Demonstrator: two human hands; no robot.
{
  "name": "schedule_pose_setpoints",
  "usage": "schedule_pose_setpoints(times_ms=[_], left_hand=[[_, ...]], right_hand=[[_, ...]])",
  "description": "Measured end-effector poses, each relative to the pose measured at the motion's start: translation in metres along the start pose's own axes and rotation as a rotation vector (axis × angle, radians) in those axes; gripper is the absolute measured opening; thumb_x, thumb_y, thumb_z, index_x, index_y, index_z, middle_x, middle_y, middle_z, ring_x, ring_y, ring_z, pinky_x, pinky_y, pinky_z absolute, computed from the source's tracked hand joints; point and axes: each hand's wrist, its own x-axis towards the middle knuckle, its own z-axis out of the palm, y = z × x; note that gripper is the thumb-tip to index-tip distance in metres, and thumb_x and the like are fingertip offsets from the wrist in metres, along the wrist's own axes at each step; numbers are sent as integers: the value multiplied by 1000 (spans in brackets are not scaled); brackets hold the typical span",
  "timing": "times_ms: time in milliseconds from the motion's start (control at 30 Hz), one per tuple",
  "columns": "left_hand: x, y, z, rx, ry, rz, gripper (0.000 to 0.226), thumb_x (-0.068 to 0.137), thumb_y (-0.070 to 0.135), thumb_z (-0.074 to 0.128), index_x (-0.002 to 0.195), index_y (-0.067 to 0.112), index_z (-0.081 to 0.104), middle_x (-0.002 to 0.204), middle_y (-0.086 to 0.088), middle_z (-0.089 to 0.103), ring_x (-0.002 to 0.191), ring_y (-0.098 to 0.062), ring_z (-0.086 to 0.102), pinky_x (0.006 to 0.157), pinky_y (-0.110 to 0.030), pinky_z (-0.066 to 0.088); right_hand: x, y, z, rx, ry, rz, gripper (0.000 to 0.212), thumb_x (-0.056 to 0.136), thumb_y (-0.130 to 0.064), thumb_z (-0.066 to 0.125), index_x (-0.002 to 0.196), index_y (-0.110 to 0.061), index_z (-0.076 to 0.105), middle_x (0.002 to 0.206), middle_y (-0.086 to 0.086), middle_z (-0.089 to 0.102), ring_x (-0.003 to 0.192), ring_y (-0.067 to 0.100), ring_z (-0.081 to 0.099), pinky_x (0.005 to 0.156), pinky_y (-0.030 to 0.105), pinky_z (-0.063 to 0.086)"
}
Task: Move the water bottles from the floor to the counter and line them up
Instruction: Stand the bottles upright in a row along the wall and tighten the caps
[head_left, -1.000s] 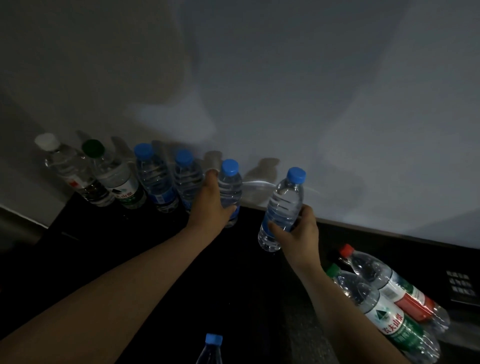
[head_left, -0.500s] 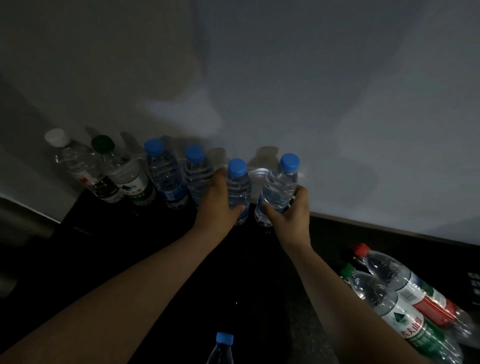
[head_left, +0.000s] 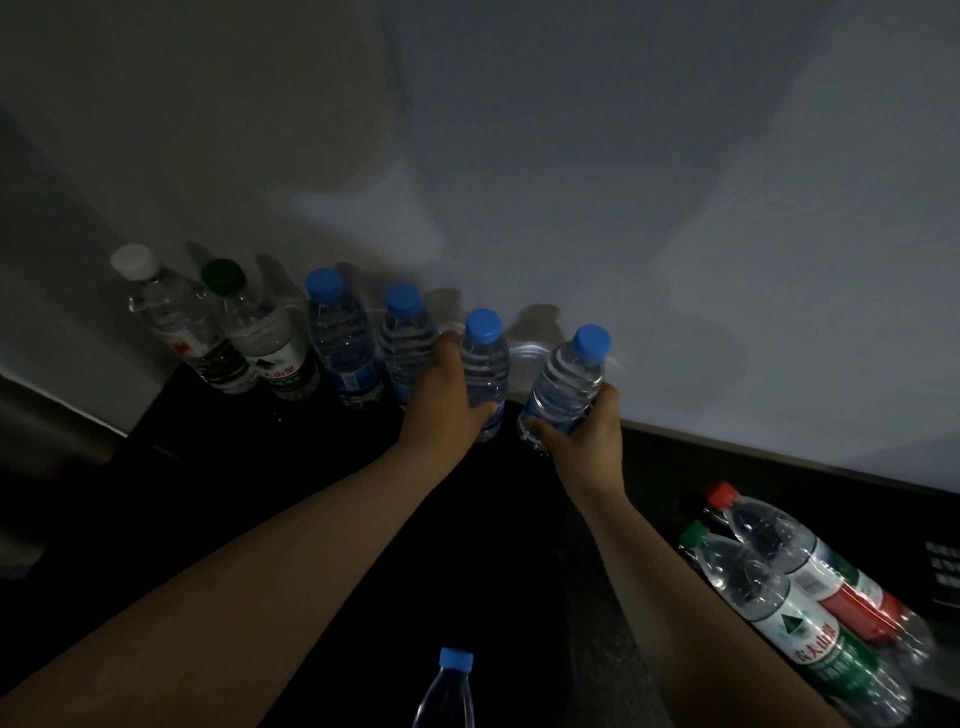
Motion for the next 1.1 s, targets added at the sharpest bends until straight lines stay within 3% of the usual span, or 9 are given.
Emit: schedule_pose_setpoints(times_ms=[100,167,233,367,600,733,1100], left_hand=[[-2,-1,-6,37,-50,-44,69,78,14,78,134,5,37,128,-12,58,115,-25,57,94,-30,46],[-5,0,-9,65,-59,-79,62,79,19,77,130,5,43,128,-12,58,117,-26,56,96,-32,46],[-9,2,-13,79,-59,-102,51,81,22,75,122,7,49,124,-11,60,114,-25,57,89,-27,44],[-25,5,-23,80,-72,-149,35,83,27,73,104,13,50,103,-3,56,104,-22,58,74,-23,37],[-80,-2,-48,72,-217,-263,64,83,38,72,134,10,46,137,-9,52,122,-21,53,100,-32,45],[-122,-6,-62,62,-280,-293,62,83,39,72,133,13,47,132,-6,55,117,-17,54,96,-29,47],[-204,-15,-76,28,-421,-259,61,84,37,71,136,17,45,134,-2,53,119,-14,53,97,-27,47]], right_hand=[[-9,-1,-6,-41,-17,39,73,71,-18,84,128,-28,40,117,-14,54,108,6,56,78,11,45],[-19,0,-12,-77,-32,78,76,73,-22,83,134,-27,38,125,-9,54,115,10,55,89,21,49],[-33,1,-18,-128,-29,112,80,73,-27,83,139,-26,36,136,-3,50,122,14,51,97,29,46],[-72,-1,-30,-154,-46,144,82,74,-33,81,142,-28,34,140,-1,47,123,12,48,94,25,45],[-143,-13,-49,-90,-136,112,48,81,-29,75,121,-39,50,113,-20,56,111,1,56,90,19,48],[-175,-18,-51,-87,-149,116,41,83,-27,73,118,-36,54,110,-19,59,108,-3,57,94,25,50],[-249,-20,-64,-155,-49,183,34,83,-27,74,110,-38,56,105,-18,60,104,-2,57,91,24,50]])
